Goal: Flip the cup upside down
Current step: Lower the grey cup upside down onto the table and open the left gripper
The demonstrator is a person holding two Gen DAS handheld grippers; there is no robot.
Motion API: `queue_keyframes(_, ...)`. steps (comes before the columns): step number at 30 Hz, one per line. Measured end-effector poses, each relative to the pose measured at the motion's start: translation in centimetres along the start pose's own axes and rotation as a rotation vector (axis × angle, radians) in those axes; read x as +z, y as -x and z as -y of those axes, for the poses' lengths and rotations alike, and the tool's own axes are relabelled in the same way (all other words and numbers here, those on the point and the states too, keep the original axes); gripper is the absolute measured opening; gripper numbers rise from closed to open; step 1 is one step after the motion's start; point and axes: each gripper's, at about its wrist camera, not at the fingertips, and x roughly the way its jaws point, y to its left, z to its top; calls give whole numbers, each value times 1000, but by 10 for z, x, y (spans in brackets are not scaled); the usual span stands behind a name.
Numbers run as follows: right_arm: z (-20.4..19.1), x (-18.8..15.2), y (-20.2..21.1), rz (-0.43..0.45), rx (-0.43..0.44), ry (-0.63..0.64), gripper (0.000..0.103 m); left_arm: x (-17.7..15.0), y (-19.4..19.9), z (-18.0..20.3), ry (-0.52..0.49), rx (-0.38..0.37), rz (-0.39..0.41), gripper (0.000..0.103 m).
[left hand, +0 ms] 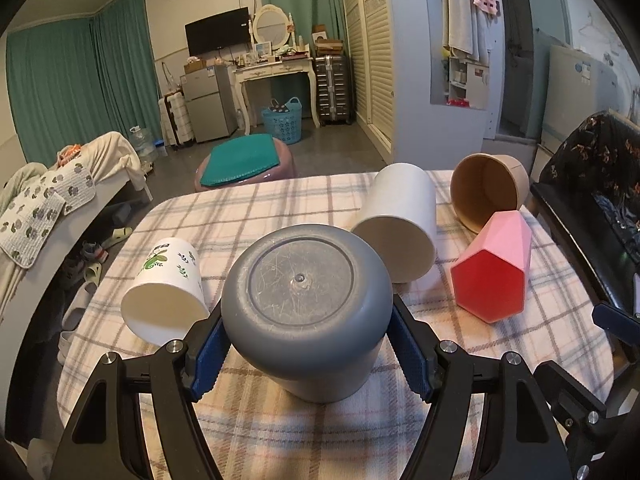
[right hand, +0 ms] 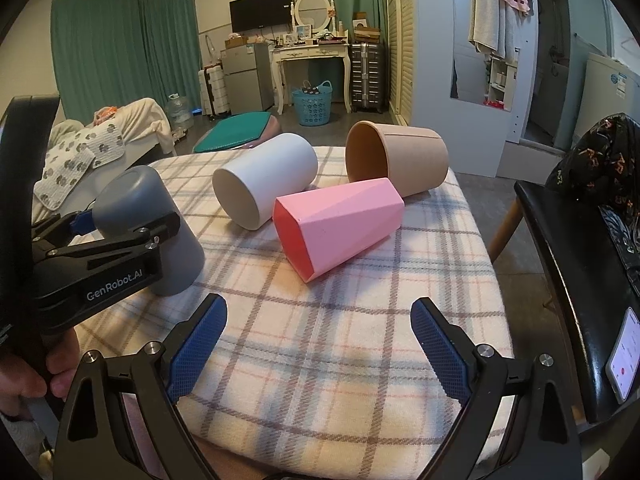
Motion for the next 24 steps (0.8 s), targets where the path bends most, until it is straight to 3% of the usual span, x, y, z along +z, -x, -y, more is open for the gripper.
queue_keyframes(5,0,0,2,4,-1,1,93,-1,-1,1,-11,5,-12,81)
queue_keyframes(13,-1,0,15,20,-13,8,93,-1,7,3,-24,3,-19,84)
queue_keyframes(22,-8,0,46,80,-28,12,93,15,55,-12,-4,-4,126,85)
queue_keyframes(24,-11,0,55,102,-33,17,94,14,69,-22,24,-20,158,90)
